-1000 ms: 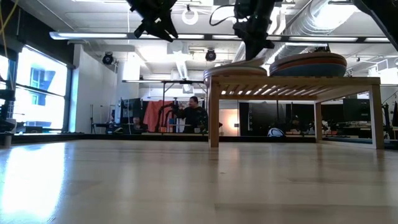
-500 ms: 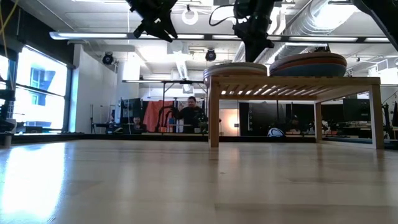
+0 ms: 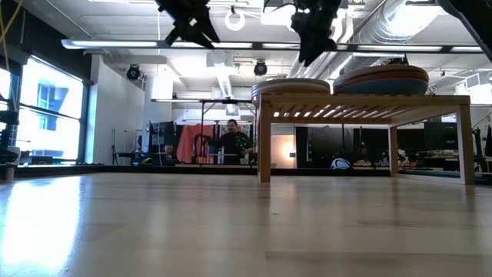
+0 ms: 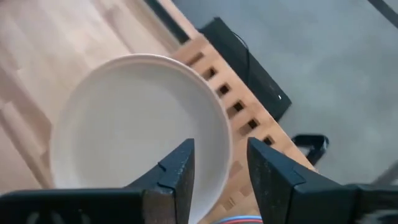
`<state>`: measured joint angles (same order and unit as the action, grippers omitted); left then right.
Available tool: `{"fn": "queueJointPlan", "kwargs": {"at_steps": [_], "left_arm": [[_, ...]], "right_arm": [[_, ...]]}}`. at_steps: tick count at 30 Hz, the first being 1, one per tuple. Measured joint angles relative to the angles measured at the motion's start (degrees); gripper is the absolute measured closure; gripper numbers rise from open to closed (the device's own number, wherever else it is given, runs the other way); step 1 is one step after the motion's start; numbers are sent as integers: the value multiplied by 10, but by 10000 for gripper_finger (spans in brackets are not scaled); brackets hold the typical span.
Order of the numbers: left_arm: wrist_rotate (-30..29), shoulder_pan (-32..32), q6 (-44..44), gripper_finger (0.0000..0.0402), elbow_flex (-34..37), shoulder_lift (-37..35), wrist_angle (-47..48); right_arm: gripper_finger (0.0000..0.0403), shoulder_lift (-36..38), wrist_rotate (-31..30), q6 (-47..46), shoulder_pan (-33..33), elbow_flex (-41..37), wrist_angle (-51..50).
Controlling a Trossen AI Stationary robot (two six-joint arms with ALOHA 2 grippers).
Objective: Place and stack plates onto a shelf
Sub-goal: Return to Home Position
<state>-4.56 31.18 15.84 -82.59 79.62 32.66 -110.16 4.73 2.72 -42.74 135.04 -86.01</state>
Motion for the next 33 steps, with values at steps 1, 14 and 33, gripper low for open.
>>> {"fn": "queueJointPlan", "kwargs": {"at_steps": [1, 14, 33], "left_arm": [[3, 0, 0, 296, 0, -6, 5], [-68, -73, 47, 296, 70, -123, 104], [-41, -247, 43, 296, 440, -436, -118]], "right_arm": [[279, 6, 5, 7, 2, -4, 5], [279, 27, 30, 20, 24, -13, 11], [279, 27, 32, -131, 122, -13, 99]]}}
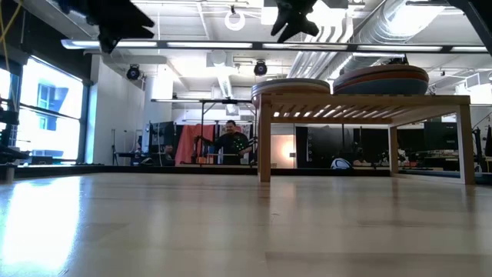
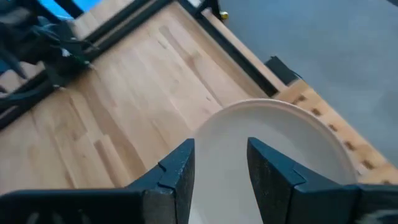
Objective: Place and stack plates onto a shelf
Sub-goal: Return to Home Position
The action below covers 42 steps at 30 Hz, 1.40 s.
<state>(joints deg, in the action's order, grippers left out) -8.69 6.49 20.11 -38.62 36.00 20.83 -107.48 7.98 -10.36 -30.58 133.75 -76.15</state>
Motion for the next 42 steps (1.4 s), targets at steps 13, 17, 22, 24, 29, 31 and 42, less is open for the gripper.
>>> {"fn": "queueJointPlan", "kwargs": {"at_steps": [13, 17, 22, 24, 29, 31, 42], "left_arm": [[38, -58, -53, 296, 214, -209, -117], [42, -64, -53, 296, 255, -256, -120], [52, -73, -60, 296, 294, -311, -139], [52, -74, -67, 296, 306, -328, -148], [51, -74, -72, 296, 334, -358, -150], [50, -74, -68, 296, 349, -357, -149], [57, -73, -93, 296, 380, -346, -217]], "right_arm": [[279, 0, 2, -53, 53, 0, 74], [279, 0, 6, -53, 62, 0, 74], [279, 0, 6, -67, 75, 0, 74], [279, 0, 6, -73, 80, 0, 74], [279, 0, 6, -73, 90, 0, 74], [279, 0, 6, -73, 94, 0, 74], [279, 0, -17, -52, 109, 0, 74]]}}
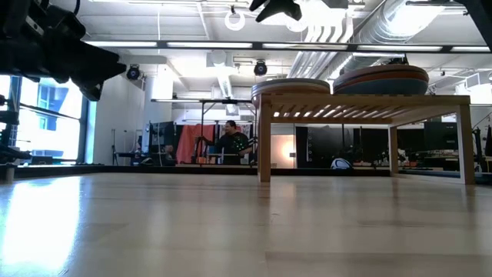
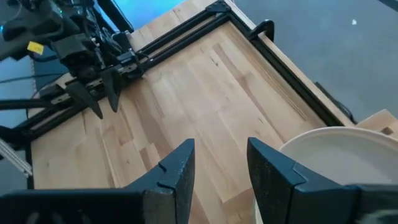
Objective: Place and stack plates onto a shelf
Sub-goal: Return to Home Position
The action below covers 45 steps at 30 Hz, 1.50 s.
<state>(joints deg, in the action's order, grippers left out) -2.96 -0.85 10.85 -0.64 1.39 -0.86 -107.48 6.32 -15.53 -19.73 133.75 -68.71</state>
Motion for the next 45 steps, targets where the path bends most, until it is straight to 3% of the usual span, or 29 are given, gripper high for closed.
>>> {"fn": "queueJointPlan", "kwargs": {"at_steps": [8, 16, 23, 26, 36, 45], "left_arm": [[2, 2, 95, 296, 0, 27, 0], [2, 2, 100, 296, 0, 29, 0], [2, 2, 100, 296, 0, 29, 0], [2, 2, 100, 296, 0, 29, 0], [2, 2, 100, 296, 0, 29, 0], [2, 2, 100, 296, 0, 29, 0]], "right_arm": [[279, 16, -3, 55, 8, 0, -8], [279, 80, -7, 139, 1, 0, -90], [279, 169, -76, 141, 1, -29, -139], [279, 241, -67, 143, 1, -111, -85], [279, 515, -15, 104, 12, -531, 245], [279, 681, -16, 95, 38, -821, 429]]}}
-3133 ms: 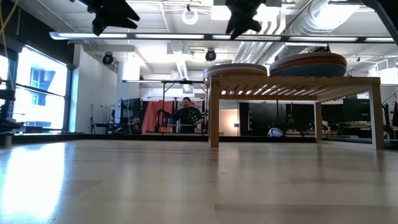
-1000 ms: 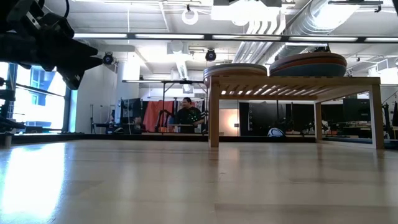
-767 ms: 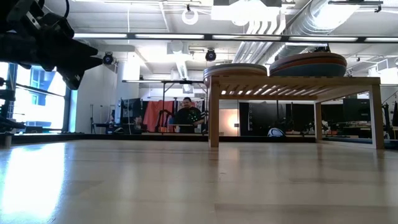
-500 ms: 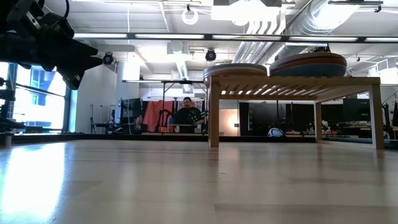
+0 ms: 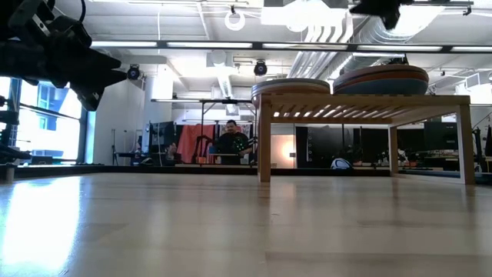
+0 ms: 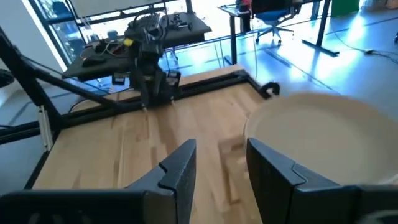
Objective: Place and stack plates onto a shelf
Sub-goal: Return to Home Position
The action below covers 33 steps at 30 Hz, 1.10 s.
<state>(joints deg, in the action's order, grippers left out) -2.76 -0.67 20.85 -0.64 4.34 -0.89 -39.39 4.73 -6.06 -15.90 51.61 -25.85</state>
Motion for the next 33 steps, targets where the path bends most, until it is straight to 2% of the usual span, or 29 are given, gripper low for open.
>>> {"fn": "queueJointPlan", "kwargs": {"at_steps": [7, 14, 20, 25, 29, 33], "left_arm": [[0, 0, 0, 296, 0, 0, 0], [0, 0, 0, 296, 0, 0, 0], [0, 0, 0, 296, 0, 0, 0], [0, 0, 0, 296, 0, 0, 0], [0, 0, 0, 296, 0, 0, 0], [0, 0, 0, 296, 0, 0, 0]], "right_arm": [[279, 105, 9, -56, 18, -194, 115], [279, 179, 45, -76, 34, -313, 223], [279, 208, 57, -86, 45, -338, 229], [279, 208, 100, -80, 48, -337, 274], [279, 208, 110, -81, 48, -337, 274], [279, 207, 152, -92, 51, -337, 272]]}}
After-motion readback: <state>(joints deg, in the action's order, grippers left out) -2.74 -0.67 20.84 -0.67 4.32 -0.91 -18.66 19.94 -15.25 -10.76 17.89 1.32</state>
